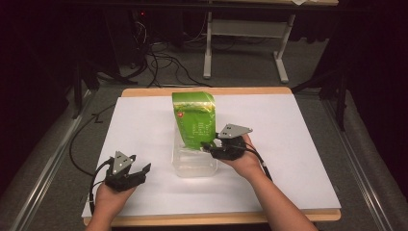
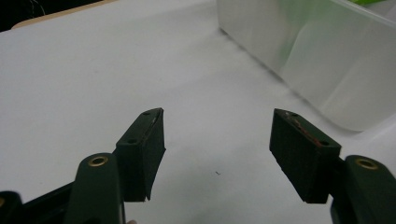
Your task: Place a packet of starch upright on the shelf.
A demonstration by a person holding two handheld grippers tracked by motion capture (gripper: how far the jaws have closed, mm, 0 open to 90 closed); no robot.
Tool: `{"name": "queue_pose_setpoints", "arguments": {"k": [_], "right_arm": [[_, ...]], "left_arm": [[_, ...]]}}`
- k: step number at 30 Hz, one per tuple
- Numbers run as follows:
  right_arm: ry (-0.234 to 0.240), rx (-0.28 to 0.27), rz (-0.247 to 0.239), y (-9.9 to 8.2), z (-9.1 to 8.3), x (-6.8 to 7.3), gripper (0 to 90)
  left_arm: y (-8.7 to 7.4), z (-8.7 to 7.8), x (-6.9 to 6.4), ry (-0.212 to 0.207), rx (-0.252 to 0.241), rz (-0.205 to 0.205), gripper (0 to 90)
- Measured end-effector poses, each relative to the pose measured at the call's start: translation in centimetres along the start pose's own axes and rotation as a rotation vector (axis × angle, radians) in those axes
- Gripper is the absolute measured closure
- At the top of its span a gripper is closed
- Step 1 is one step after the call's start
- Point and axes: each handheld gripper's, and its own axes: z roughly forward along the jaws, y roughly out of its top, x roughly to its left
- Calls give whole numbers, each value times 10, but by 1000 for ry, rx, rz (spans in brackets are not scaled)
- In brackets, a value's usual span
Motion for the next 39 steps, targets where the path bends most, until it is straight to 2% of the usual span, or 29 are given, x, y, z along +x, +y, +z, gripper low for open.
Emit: {"name": "queue_pose_setpoints", "arguments": {"k": [1, 2, 3, 5, 7, 10, 13, 14, 17, 22, 25, 29, 31, 32, 35, 39], "right_arm": [[9, 2, -20, 0, 0, 0, 711], [9, 2, -20, 0, 0, 0, 711], [-2, 11, -50, 1, 0, 1, 749], [-3, 15, -68, 4, 2, 2, 796], [7, 13, -99, 11, 3, -1, 807], [9, 6, -119, 16, 3, -3, 810], [30, -31, -165, 23, 5, -8, 814], [30, -31, -165, 23, 5, -8, 814], [74, -53, -170, 17, 10, -16, 819], [87, -36, -205, 7, 12, -20, 823], [93, -29, -180, -2, 13, -25, 827], [84, -14, -176, -8, 15, -25, 831], [87, 20, -175, -11, 19, -22, 832], [87, 20, -175, -11, 19, -22, 832], [89, 36, -131, -10, 21, -24, 830], [82, 58, -103, -6, 21, -24, 791]], "left_arm": [[0, 0, 0, 0, 1, 0, 361], [0, 0, 0, -1, 1, -2, 361], [0, 0, 0, 0, 2, -2, 361], [0, 0, 0, 1, 2, 1, 361], [0, 0, 0, 2, 0, 0, 361], [0, 0, 1, 1, 0, -3, 361], [-1, 0, 1, 2, 1, -3, 361], [-1, 0, 1, 2, 2, -3, 361], [-1, 0, 1, 3, 3, -3, 361], [-1, 1, 1, 6, 9, -4, 361], [-1, 2, 0, 6, 13, 0, 361], [-1, 2, -1, 9, 14, 2, 361], [-1, 2, -1, 8, 15, 1, 361], [-1, 2, 0, 8, 16, 0, 361], [-1, 2, 0, 8, 15, 1, 361], [-1, 2, 0, 7, 12, 1, 361]]}}
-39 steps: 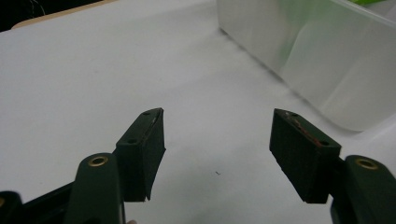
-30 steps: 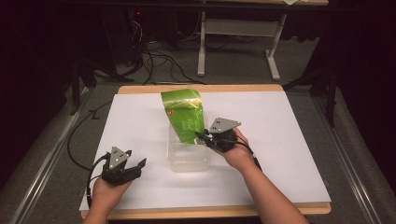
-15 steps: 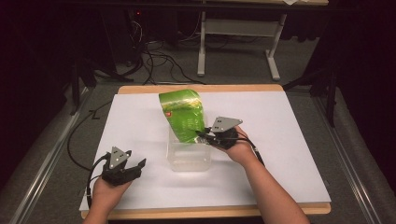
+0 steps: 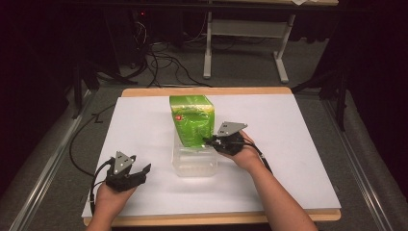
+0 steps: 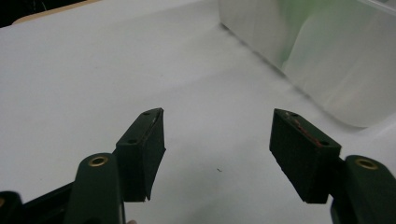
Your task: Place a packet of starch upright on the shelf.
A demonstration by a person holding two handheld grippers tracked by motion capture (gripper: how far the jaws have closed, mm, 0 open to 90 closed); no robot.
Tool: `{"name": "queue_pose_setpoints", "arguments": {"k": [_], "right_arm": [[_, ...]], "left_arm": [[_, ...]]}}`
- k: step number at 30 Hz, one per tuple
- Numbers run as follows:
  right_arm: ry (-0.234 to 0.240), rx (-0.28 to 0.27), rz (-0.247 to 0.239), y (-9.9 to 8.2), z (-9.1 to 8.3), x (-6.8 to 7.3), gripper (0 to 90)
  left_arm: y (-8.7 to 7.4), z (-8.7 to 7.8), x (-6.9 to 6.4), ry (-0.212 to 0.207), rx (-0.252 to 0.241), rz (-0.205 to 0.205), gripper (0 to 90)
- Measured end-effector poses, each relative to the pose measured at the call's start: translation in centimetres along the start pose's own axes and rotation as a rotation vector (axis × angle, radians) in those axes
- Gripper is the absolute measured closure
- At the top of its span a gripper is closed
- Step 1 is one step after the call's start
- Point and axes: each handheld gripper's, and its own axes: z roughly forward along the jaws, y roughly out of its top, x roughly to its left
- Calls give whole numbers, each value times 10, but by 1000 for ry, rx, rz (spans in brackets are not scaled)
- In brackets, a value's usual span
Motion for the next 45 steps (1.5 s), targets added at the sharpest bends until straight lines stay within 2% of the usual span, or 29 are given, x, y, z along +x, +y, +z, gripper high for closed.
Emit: {"name": "queue_pose_setpoints", "arguments": {"k": [1, 3, 4, 5, 6, 8, 11, 14, 17, 19, 23, 26, 28, 32, 33, 34, 35, 37, 38, 39, 40, 43, 45], "right_arm": [[-2, 7, 23, 2, -2, 0, 733], [11, -15, 54, 3, -11, -3, 671], [14, -44, 86, 3, -23, -9, 673], [14, -44, 86, 3, -23, -9, 673], [18, -70, 119, 4, -31, -14, 735], [17, -55, 136, 6, -32, -15, 770], [26, -32, 148, 6, -27, -14, 806], [51, -54, 192, 10, -23, -14, 859], [60, -29, 180, 16, -17, -10, 886], [51, 7, 154, 18, -11, -7, 894], [72, 53, 177, 18, -1, -8, 900], [78, 116, 178, 13, 9, -3, 900], [84, 129, 194, 12, 10, -5, 900], [75, 145, 184, 13, 8, -4, 899], [71, 143, 184, 14, 6, -4, 855], [91, 100, 208, 15, -1, -8, 721], [91, 100, 208, 15, -1, -8, 721], [89, 44, 221, 18, -6, -9, 559], [76, 18, 226, 20, -8, -9, 513], [78, -10, 244, 23, -9, -10, 471], [93, -61, 274, 28, -10, -13, 439], [112, -85, 282, 34, -10, -13, 473], [100, -122, 276, 40, -10, -12, 500]], "left_arm": [[0, 0, 0, 0, -3, -2, 361], [0, -1, 1, -1, -4, -4, 361], [0, 0, 1, -1, -3, -5, 361], [0, 0, 1, -2, -3, -4, 361], [0, 0, 1, -3, -1, -4, 361], [1, 0, 0, -4, -3, 2, 361], [1, 0, -1, -5, -7, 1, 361], [1, 0, -1, -8, -3, 0, 362], [1, 1, -1, -15, -4, -5, 364], [1, 1, -2, -18, -6, -2, 363], [2, 1, -2, -18, -3, -3, 363], [2, 1, -1, -17, -5, -3, 363], [2, 0, -1, -17, -4, -1, 363], [1, 0, -1, -16, -7, -6, 363], [1, 0, 0, -17, -9, -7, 363], [1, 0, 0, -15, -10, -5, 363], [1, 0, 0, -15, -10, -5, 363], [1, 0, 0, -16, -9, -6, 363], [1, 0, 0, -16, -10, -6, 363], [2, 0, 0, -17, -10, -5, 363], [2, 0, -1, -17, -10, -2, 363], [2, 0, 0, -16, -11, -3, 363], [2, 0, 0, -16, -11, -6, 363]]}}
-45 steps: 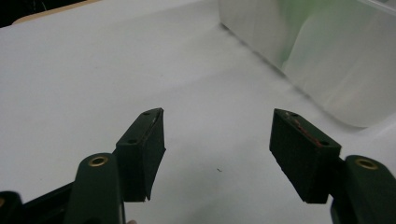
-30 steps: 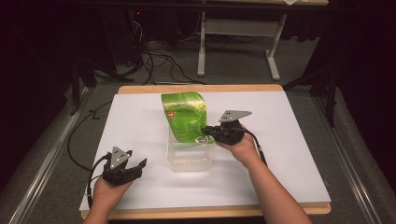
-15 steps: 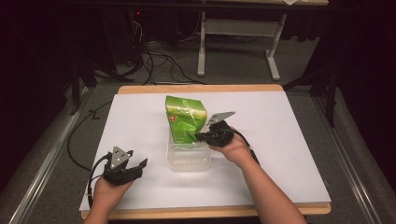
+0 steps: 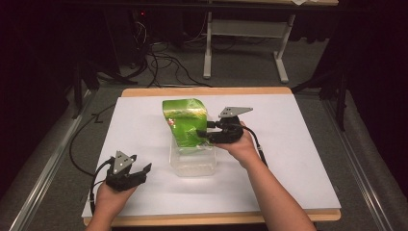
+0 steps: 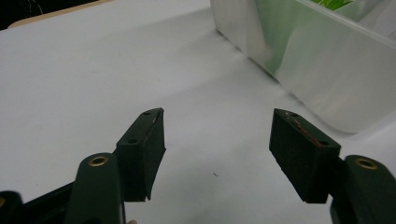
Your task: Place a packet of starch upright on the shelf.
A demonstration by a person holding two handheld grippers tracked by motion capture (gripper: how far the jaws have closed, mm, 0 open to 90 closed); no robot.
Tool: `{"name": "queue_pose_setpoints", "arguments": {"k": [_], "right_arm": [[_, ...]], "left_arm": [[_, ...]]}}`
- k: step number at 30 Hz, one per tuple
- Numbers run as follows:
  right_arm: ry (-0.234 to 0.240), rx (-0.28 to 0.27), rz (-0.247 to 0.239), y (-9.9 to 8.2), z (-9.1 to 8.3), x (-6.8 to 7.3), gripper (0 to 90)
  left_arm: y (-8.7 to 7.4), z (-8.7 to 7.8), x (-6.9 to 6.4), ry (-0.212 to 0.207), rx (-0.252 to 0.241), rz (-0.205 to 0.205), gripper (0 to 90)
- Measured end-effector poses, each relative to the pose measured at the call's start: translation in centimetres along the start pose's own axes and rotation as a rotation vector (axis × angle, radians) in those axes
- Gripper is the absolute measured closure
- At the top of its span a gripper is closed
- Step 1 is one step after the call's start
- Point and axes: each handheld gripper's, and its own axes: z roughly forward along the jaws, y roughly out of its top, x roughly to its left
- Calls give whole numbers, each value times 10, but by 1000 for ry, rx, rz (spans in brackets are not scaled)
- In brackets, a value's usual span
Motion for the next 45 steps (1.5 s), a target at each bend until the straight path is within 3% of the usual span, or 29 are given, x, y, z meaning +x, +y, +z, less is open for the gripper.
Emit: {"name": "queue_pose_setpoints", "arguments": {"k": [3, 8, 11, 12, 13, 14, 15, 18, 19, 22, 29, 35, 41, 45], "right_arm": [[-11, -36, 27, 8, 2, 1, 484], [-18, -42, 86, 8, 10, -6, 457], [-11, -49, 100, 3, 14, -8, 594], [-11, -49, 100, 3, 14, -8, 594], [-8, -51, 72, 3, 15, -5, 741], [-10, -41, 52, 2, 14, -3, 797], [-10, -41, 52, 2, 14, -3, 797], [-39, -13, -11, -1, 15, 5, 885], [-59, 7, -36, -5, 15, 8, 892], [-55, 17, -31, -10, 14, 6, 896], [-85, 87, -85, -22, 15, 11, 900], [-97, 90, -71, -33, 12, 8, 900], [-133, 115, -93, -28, 9, 10, 892], [-162, 86, -97, -17, -1, 13, 849]], "left_arm": [[0, 0, 1, 3, -3, -1, 363], [0, -1, 1, 1, -6, -1, 363], [0, -2, 2, 0, -7, -1, 363], [0, -2, 2, 0, -7, -1, 363], [0, -2, 2, 1, -7, -2, 363], [0, -2, 2, 1, -7, -2, 363], [0, -1, 2, -1, -8, -2, 363], [0, -1, 2, 0, -7, -2, 363], [0, -1, 2, 0, -8, -1, 363], [0, -1, 1, -1, -7, 0, 363], [0, 0, -1, 1, -2, 5, 363], [0, 0, -1, 1, 1, 7, 364], [0, 0, 0, 2, -2, 3, 363], [0, 0, -1, 2, -1, 4, 363]]}}
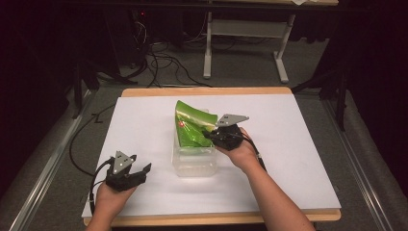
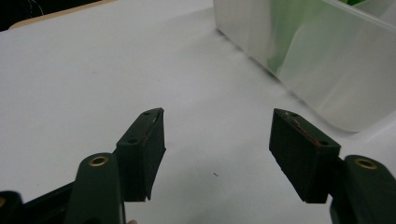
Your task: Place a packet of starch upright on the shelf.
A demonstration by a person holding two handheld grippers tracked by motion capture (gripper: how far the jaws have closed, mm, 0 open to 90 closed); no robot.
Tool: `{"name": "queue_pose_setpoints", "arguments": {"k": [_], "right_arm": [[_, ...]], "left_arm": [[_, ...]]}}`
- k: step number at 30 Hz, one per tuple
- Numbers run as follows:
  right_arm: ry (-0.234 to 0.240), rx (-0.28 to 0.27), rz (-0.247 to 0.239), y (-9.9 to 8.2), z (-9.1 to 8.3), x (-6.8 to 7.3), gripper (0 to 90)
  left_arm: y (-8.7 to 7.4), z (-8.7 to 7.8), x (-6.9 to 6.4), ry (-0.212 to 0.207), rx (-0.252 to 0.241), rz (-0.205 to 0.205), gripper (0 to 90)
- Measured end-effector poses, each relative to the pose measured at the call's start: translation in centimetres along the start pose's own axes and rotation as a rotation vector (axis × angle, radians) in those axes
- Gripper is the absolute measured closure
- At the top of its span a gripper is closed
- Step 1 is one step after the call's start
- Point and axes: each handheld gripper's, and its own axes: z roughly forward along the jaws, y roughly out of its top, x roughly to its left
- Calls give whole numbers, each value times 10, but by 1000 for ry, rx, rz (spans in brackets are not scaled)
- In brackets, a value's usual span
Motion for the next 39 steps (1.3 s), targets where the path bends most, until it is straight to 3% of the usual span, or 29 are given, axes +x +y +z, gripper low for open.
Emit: {"name": "queue_pose_setpoints", "arguments": {"k": [3, 7, 8, 11, 15, 20, 21, 22, 25, 28, 30, 32, 35, 39], "right_arm": [[-17, -7, 0, 6, -7, -1, 793], [-27, -20, 30, 7, -15, -3, 619], [-27, -20, 30, 7, -15, -3, 619], [-67, -100, 96, 1, -36, -7, 477], [-119, -124, 144, -12, -65, -16, 384], [-216, -107, 183, -45, -105, -27, 336], [-216, -107, 183, -45, -105, -27, 336], [-258, -104, 209, -62, -123, -33, 321], [-314, -102, 228, -82, -142, -40, 301], [-380, -94, 258, -115, -159, -45, 290], [-402, -36, 282, -127, -163, -50, 287], [-428, -16, 275, -132, -163, -54, 290], [-422, -8, 284, -134, -158, -59, 290], [-414, -16, 244, -130, -156, -56, 290]], "left_arm": [[0, 0, 0, 0, 0, -1, 363], [0, 0, 1, 1, -1, -2, 364], [0, 0, 1, 1, -2, -4, 364], [0, 0, 2, 1, -6, -8, 363], [1, -1, 5, 2, -11, -17, 363], [0, -2, 7, 8, -14, -23, 363], [0, -2, 7, 8, -14, -23, 363], [0, -2, 7, 8, -13, -24, 363], [0, 0, 7, 11, -3, -23, 363], [0, 1, 5, 10, 7, -20, 363], [1, 3, 4, 10, 6, -21, 363], [1, 4, 4, 13, 14, -13, 363], [1, 5, 3, 17, 21, -12, 363], [0, 7, 4, 21, 24, -12, 362]]}}
